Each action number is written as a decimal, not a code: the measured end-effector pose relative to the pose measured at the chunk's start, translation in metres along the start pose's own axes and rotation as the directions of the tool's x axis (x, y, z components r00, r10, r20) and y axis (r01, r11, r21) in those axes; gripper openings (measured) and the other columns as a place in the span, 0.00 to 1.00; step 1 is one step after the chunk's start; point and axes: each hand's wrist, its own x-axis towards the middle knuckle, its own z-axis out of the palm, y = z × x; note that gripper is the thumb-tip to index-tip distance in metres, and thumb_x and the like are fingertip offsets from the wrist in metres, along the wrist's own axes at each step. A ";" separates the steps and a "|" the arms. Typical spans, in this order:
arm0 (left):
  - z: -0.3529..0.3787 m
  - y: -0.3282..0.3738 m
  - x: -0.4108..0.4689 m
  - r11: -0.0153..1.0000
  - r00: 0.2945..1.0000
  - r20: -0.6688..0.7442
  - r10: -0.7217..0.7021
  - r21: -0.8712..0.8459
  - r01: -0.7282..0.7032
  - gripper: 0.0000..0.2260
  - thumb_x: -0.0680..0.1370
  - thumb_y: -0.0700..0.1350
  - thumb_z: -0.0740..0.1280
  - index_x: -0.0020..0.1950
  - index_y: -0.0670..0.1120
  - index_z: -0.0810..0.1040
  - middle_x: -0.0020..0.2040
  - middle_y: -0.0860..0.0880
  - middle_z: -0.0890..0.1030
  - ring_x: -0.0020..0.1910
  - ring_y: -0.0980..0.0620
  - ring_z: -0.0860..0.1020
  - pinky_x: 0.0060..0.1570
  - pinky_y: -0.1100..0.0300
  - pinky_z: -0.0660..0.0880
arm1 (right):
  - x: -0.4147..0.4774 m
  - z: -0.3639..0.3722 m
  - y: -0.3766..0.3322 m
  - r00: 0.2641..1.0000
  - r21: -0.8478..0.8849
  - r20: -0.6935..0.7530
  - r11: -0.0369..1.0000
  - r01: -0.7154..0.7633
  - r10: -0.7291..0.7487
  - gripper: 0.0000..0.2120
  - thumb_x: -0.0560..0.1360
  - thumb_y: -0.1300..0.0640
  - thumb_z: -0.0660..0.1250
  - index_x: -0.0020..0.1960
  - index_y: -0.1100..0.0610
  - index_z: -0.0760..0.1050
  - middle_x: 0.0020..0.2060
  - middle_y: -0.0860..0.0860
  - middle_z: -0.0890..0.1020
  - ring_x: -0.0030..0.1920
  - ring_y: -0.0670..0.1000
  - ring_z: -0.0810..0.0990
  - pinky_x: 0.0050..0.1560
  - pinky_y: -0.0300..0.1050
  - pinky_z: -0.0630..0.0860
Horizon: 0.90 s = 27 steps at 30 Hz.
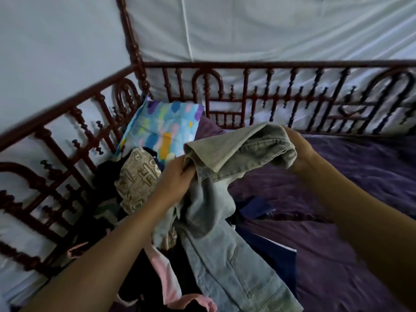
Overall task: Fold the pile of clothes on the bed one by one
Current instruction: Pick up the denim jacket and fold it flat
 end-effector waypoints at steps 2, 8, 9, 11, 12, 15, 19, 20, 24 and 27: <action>-0.020 0.018 0.012 0.993 0.998 -0.007 0.055 -0.106 -0.055 0.13 0.77 0.49 0.57 0.35 0.50 0.73 0.33 0.53 0.77 0.33 0.64 0.73 0.33 0.66 0.67 | -0.005 0.003 -0.012 0.993 0.164 0.118 0.986 -0.038 0.018 0.24 0.73 0.40 0.62 0.54 0.61 0.78 0.46 0.56 0.83 0.46 0.51 0.83 0.48 0.46 0.81; -0.059 0.051 0.038 0.934 0.986 0.160 -0.042 -0.345 0.095 0.14 0.73 0.59 0.63 0.46 0.53 0.83 0.46 0.53 0.84 0.46 0.57 0.81 0.51 0.55 0.75 | -0.013 0.028 -0.034 0.967 0.031 0.155 0.979 0.199 -0.201 0.11 0.70 0.54 0.71 0.51 0.57 0.81 0.45 0.54 0.85 0.45 0.51 0.84 0.44 0.43 0.81; -0.065 0.051 0.039 0.902 0.971 0.234 -0.051 -0.406 0.145 0.15 0.71 0.59 0.65 0.51 0.54 0.82 0.50 0.52 0.84 0.51 0.54 0.81 0.55 0.52 0.75 | -0.012 0.033 -0.036 0.973 -0.089 0.086 0.971 0.220 -0.213 0.09 0.71 0.59 0.72 0.50 0.59 0.79 0.39 0.53 0.83 0.38 0.49 0.82 0.35 0.39 0.79; -0.073 0.044 0.037 0.844 0.940 0.341 -0.006 -0.502 0.188 0.20 0.68 0.57 0.71 0.58 0.51 0.79 0.57 0.48 0.82 0.57 0.49 0.80 0.58 0.50 0.74 | -0.011 0.039 -0.040 0.978 -0.206 -0.034 0.959 0.194 -0.205 0.05 0.71 0.62 0.72 0.46 0.60 0.77 0.34 0.52 0.79 0.28 0.45 0.74 0.25 0.35 0.70; -0.075 0.038 0.035 0.805 0.928 0.372 0.016 -0.555 0.209 0.22 0.68 0.54 0.72 0.60 0.50 0.78 0.58 0.47 0.82 0.58 0.48 0.79 0.57 0.51 0.75 | -0.011 0.042 -0.041 0.980 -0.212 -0.065 0.962 0.171 -0.189 0.03 0.72 0.62 0.71 0.44 0.60 0.78 0.32 0.51 0.78 0.27 0.44 0.72 0.22 0.34 0.67; -0.066 0.039 0.024 0.823 0.942 0.335 -0.005 -0.534 0.194 0.21 0.62 0.59 0.78 0.53 0.68 0.77 0.50 0.63 0.83 0.51 0.64 0.80 0.46 0.66 0.78 | -0.014 0.052 -0.040 0.992 -0.254 0.008 0.960 0.121 -0.123 0.03 0.73 0.61 0.70 0.41 0.59 0.77 0.29 0.51 0.78 0.24 0.44 0.73 0.20 0.35 0.67; -0.035 0.046 0.020 0.907 0.991 0.130 -0.043 -0.412 0.093 0.34 0.61 0.56 0.78 0.64 0.63 0.69 0.56 0.57 0.80 0.56 0.57 0.79 0.54 0.60 0.77 | -0.025 0.060 -0.040 0.947 -0.400 0.322 0.905 0.146 -0.010 0.04 0.72 0.68 0.68 0.46 0.62 0.79 0.34 0.54 0.81 0.31 0.48 0.80 0.28 0.37 0.76; -0.033 0.048 0.021 0.908 0.994 0.102 -0.026 -0.414 0.067 0.37 0.62 0.57 0.77 0.68 0.63 0.66 0.58 0.59 0.78 0.57 0.59 0.77 0.53 0.62 0.76 | -0.028 0.058 -0.044 0.924 -0.430 0.383 0.889 0.155 0.024 0.07 0.72 0.69 0.67 0.48 0.62 0.80 0.37 0.55 0.81 0.34 0.49 0.80 0.32 0.38 0.78; -0.030 0.061 0.037 0.970 0.981 0.184 0.055 -0.244 -0.009 0.17 0.68 0.59 0.74 0.56 0.65 0.78 0.50 0.62 0.81 0.52 0.60 0.79 0.49 0.68 0.76 | -0.034 0.039 -0.063 0.872 -0.474 0.470 0.872 0.123 0.133 0.19 0.69 0.71 0.67 0.59 0.62 0.78 0.48 0.59 0.82 0.44 0.54 0.81 0.44 0.44 0.81; -0.018 0.071 0.044 0.974 0.985 0.166 0.057 -0.227 -0.018 0.08 0.76 0.46 0.70 0.40 0.59 0.83 0.39 0.56 0.83 0.43 0.56 0.80 0.41 0.65 0.73 | -0.034 0.020 -0.063 0.871 -0.451 0.475 0.884 0.124 0.121 0.25 0.69 0.69 0.69 0.65 0.60 0.75 0.57 0.61 0.80 0.54 0.59 0.81 0.55 0.52 0.80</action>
